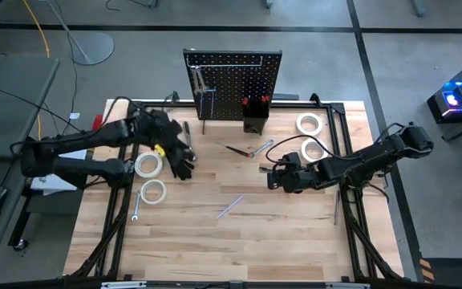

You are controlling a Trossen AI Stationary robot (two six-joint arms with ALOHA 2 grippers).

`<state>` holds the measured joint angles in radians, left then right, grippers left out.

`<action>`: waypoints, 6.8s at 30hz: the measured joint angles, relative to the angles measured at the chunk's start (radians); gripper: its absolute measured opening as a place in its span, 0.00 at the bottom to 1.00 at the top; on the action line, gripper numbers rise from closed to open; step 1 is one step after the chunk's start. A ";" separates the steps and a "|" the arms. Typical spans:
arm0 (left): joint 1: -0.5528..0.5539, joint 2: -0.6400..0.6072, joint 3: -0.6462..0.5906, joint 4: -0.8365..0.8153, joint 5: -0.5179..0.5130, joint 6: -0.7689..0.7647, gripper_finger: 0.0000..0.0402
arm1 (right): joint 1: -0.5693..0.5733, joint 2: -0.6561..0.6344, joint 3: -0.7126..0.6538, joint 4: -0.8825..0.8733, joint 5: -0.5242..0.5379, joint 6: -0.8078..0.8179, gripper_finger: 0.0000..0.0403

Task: Hang tools onto peg board
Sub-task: Hang the wrench onto the peg board

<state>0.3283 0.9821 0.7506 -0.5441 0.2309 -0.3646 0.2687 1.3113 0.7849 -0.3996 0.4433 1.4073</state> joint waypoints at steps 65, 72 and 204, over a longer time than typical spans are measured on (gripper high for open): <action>-0.555 0.388 -0.001 0.350 -0.230 -0.524 0.62 | -0.580 0.355 -0.096 0.279 -0.289 -0.444 0.00; -0.555 0.388 -0.001 0.350 -0.295 -0.523 0.62 | -0.383 0.357 -0.098 0.276 -0.305 -0.343 0.00; -0.538 0.911 0.336 0.594 -0.432 0.018 0.20 | -0.049 0.261 -0.100 0.261 -0.143 0.302 0.00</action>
<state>-0.2096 1.8926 1.0863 0.0502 -0.2012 -0.3470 0.2196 1.5719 0.6853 -0.1382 0.2999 1.7094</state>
